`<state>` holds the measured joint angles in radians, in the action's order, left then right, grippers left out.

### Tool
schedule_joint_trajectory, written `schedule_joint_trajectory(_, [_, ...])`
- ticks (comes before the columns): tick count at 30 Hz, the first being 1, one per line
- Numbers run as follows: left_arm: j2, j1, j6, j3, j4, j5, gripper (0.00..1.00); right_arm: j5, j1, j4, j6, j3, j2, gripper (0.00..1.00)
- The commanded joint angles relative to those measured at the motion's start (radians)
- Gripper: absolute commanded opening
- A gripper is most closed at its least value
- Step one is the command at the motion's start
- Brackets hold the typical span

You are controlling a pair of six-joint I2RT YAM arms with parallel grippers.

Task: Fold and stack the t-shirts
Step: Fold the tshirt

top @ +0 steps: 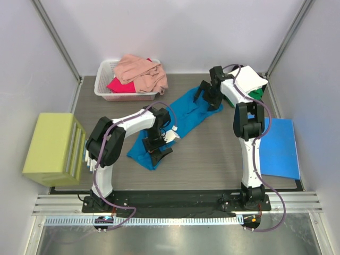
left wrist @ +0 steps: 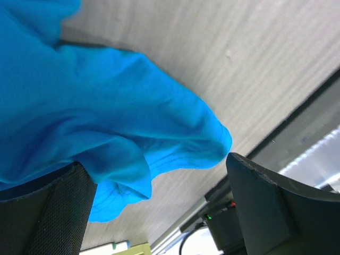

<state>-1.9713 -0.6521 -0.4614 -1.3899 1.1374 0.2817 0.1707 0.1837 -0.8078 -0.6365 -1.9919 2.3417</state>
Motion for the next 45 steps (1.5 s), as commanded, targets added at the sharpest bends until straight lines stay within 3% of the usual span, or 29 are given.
schedule_joint_trajectory(1, [0.057, 0.002, -0.028, -0.043, 0.087, 0.106, 1.0, 0.033, -0.018, -0.079, 0.05, -0.22, 0.122, 1.0])
schedule_joint_trajectory(4, [0.065, -0.001, -0.031, -0.066, 0.133, 0.158, 1.0, 0.087, -0.02, -0.125, 0.067, -0.343, 0.191, 0.99])
schedule_joint_trajectory(8, [0.084, -0.017, -0.052, -0.067, 0.182, 0.241, 1.0, 0.127, -0.02, -0.108, 0.081, -0.315, 0.177, 1.0])
schedule_joint_trajectory(12, [0.117, -0.032, -0.072, -0.118, 0.246, 0.286, 1.0, 0.104, -0.02, -0.009, 0.098, -0.208, 0.03, 1.0])
schedule_joint_trajectory(16, [0.153, -0.032, -0.097, -0.243, 0.378, 0.287, 1.0, 0.052, -0.02, -0.014, 0.097, -0.203, -0.085, 1.0])
schedule_joint_trajectory(20, [0.25, -0.017, -0.086, -0.368, 0.403, 0.245, 1.0, -0.019, -0.013, -0.015, 0.072, -0.127, -0.235, 1.0])
schedule_joint_trajectory(26, [0.373, 0.129, -0.033, -0.362, 0.276, 0.179, 1.0, -0.06, 0.052, -0.008, 0.078, 0.02, -0.415, 1.0])
schedule_joint_trajectory(31, [0.462, 0.369, 0.016, -0.232, 0.109, 0.279, 1.0, 0.007, 0.227, 0.027, 0.118, 0.243, -0.513, 1.0])
schedule_joint_trajectory(36, [0.551, 0.632, 0.167, -0.118, -0.079, 0.373, 1.0, 0.007, 0.405, 0.022, 0.158, 0.349, -0.506, 1.0])
schedule_joint_trajectory(39, [0.561, 0.721, 0.28, -0.097, -0.171, 0.363, 1.0, -0.013, 0.486, -0.001, 0.185, 0.361, -0.477, 1.0])
schedule_joint_trajectory(45, [0.598, 0.75, 0.382, -0.049, -0.289, 0.295, 1.0, -0.033, 0.589, -0.024, 0.225, 0.334, -0.418, 1.0])
